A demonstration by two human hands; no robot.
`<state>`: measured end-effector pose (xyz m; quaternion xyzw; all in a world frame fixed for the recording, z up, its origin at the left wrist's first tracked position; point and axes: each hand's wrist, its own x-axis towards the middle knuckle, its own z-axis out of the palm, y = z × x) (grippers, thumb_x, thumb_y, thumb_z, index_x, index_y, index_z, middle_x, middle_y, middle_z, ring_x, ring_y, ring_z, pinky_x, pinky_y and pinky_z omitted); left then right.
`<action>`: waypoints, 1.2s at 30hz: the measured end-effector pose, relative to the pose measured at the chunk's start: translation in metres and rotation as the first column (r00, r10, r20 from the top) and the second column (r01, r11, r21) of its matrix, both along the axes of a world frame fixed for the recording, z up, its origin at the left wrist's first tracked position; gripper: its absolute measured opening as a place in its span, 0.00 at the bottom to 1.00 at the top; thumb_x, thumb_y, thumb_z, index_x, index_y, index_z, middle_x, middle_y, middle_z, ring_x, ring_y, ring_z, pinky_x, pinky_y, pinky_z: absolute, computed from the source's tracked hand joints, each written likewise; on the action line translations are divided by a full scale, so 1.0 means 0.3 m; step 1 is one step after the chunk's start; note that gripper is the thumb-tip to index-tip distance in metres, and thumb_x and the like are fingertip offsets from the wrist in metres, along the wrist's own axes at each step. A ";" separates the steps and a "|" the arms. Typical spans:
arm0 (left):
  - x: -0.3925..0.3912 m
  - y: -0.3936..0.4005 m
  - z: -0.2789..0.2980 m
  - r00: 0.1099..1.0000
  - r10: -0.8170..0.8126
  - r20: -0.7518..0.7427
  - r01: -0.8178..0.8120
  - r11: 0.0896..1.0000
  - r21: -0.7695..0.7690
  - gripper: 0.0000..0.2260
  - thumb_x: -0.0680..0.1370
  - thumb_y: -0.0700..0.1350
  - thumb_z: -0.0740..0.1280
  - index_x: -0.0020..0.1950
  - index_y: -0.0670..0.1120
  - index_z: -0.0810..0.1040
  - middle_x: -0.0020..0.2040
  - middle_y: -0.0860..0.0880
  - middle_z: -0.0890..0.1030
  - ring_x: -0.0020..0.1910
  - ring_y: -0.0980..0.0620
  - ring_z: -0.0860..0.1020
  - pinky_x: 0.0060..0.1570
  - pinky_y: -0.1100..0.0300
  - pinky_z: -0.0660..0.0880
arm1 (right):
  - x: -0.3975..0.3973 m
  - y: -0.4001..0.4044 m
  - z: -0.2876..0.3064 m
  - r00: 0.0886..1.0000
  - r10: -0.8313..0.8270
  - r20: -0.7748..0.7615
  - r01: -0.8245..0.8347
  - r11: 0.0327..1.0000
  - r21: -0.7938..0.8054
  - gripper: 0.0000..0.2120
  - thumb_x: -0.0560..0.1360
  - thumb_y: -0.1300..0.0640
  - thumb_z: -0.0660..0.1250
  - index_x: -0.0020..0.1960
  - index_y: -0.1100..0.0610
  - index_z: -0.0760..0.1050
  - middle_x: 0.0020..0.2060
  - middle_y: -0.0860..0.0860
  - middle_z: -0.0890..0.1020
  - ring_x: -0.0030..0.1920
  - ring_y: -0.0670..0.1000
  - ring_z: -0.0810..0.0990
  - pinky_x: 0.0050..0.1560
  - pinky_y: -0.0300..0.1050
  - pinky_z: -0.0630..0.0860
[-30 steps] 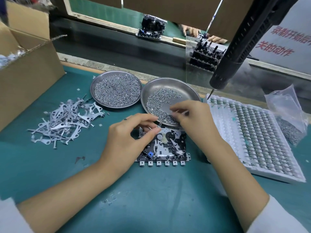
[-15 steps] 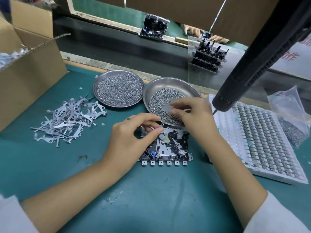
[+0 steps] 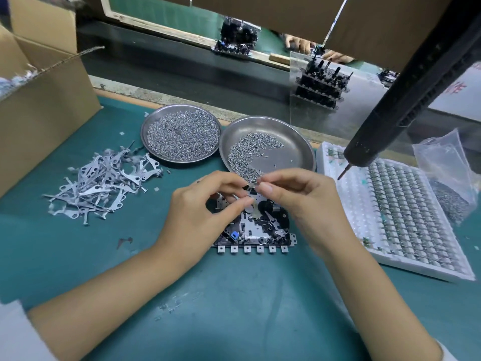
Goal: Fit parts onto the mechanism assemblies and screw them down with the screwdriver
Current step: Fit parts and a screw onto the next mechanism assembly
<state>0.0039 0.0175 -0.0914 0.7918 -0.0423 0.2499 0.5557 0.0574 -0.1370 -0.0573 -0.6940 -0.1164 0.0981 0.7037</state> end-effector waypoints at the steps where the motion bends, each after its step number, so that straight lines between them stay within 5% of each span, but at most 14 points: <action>1: 0.000 0.000 -0.001 1.000 0.001 0.004 -0.001 1.000 0.005 0.14 0.69 0.42 0.76 0.47 0.57 0.77 0.41 0.58 0.83 0.39 0.64 0.80 0.49 0.70 0.74 | -0.008 -0.001 -0.005 1.000 0.009 -0.025 -0.008 1.000 0.018 0.05 0.59 0.60 0.75 0.35 0.53 0.84 0.36 0.51 0.85 0.38 0.46 0.83 0.40 0.35 0.77; 12: -0.004 -0.003 -0.009 0.996 0.015 0.088 -0.025 0.993 0.112 0.16 0.69 0.41 0.76 0.52 0.54 0.77 0.42 0.59 0.83 0.43 0.64 0.80 0.51 0.66 0.75 | -0.031 0.007 -0.021 0.987 0.027 -0.156 -0.007 0.991 0.133 0.06 0.60 0.62 0.74 0.37 0.57 0.84 0.35 0.55 0.85 0.36 0.51 0.84 0.39 0.38 0.79; 23: -0.006 -0.005 -0.008 0.995 0.002 0.095 -0.015 0.990 0.140 0.14 0.70 0.40 0.76 0.53 0.48 0.80 0.42 0.55 0.84 0.42 0.55 0.82 0.50 0.53 0.77 | -0.040 0.013 -0.004 0.991 0.001 -0.130 0.004 0.999 0.042 0.07 0.65 0.70 0.74 0.39 0.59 0.82 0.32 0.55 0.84 0.34 0.49 0.84 0.36 0.35 0.78; 36: -0.005 0.000 -0.022 0.985 -0.018 0.171 -0.017 0.979 0.203 0.14 0.70 0.41 0.75 0.54 0.47 0.80 0.43 0.57 0.83 0.43 0.53 0.82 0.49 0.52 0.77 | -0.039 0.006 -0.002 0.985 0.023 -0.171 -0.017 0.999 0.036 0.07 0.59 0.62 0.76 0.36 0.56 0.84 0.35 0.57 0.85 0.36 0.51 0.84 0.39 0.37 0.78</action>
